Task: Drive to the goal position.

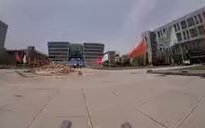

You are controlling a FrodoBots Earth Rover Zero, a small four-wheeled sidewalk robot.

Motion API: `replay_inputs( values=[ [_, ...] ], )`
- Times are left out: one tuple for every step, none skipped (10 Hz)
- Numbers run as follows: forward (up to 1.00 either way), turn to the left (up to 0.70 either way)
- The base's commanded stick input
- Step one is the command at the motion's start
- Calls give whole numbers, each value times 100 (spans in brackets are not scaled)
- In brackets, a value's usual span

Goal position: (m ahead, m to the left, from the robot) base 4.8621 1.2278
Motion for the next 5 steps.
replay_inputs(
  values=[
    [100,0],
    [100,0],
    [100,0],
    [100,0],
    [100,0]
  ],
)
